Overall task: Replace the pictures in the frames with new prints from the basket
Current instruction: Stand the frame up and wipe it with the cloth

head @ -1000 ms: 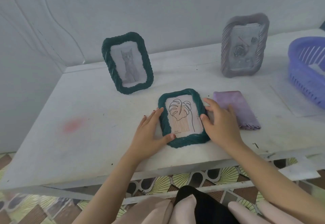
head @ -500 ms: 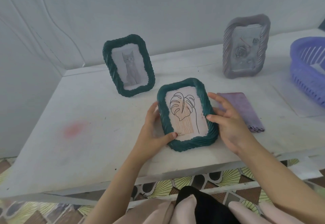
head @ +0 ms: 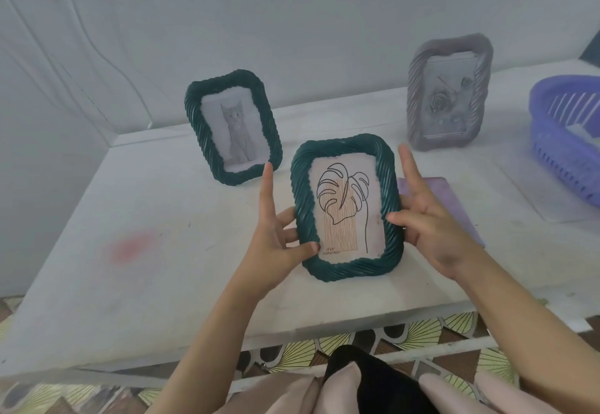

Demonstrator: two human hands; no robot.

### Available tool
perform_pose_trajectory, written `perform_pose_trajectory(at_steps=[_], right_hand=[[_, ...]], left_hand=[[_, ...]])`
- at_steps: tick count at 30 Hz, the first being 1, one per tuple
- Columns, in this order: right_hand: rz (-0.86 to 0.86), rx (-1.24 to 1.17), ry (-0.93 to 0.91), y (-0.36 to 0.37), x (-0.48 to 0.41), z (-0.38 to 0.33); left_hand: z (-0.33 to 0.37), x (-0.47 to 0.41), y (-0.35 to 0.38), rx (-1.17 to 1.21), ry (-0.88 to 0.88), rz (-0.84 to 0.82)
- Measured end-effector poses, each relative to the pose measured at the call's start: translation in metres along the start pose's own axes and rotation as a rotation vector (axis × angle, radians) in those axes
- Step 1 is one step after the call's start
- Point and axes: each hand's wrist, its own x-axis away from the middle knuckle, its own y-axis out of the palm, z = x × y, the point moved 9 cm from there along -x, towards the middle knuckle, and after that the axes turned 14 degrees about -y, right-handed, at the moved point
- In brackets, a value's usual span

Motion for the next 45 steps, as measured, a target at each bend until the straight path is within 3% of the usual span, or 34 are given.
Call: perform_pose_trajectory(at_steps=[11,20,35,45], right_hand=[[0.007,-0.071,-0.163,-0.03,-0.043,-0.038],[-0.074,-0.057,-0.244,-0.044,-0.116,-0.061],[-0.006,-0.243,-0.153,-0.06,-0.202,-0.035],[0.04,-0.312,-0.065,-0.069,-0.217,-0.004]], left_hand=[[0.035,-0.032,0.015,-0.141,0.038,-0.046],[0.069,-0.095,0.007,-0.288,0.091,0.118],[0.085,-0.17,-0.022,-0.341,0.124,0.296],[0.072,-0.184,-0.027,-0.394,0.067,0.301]])
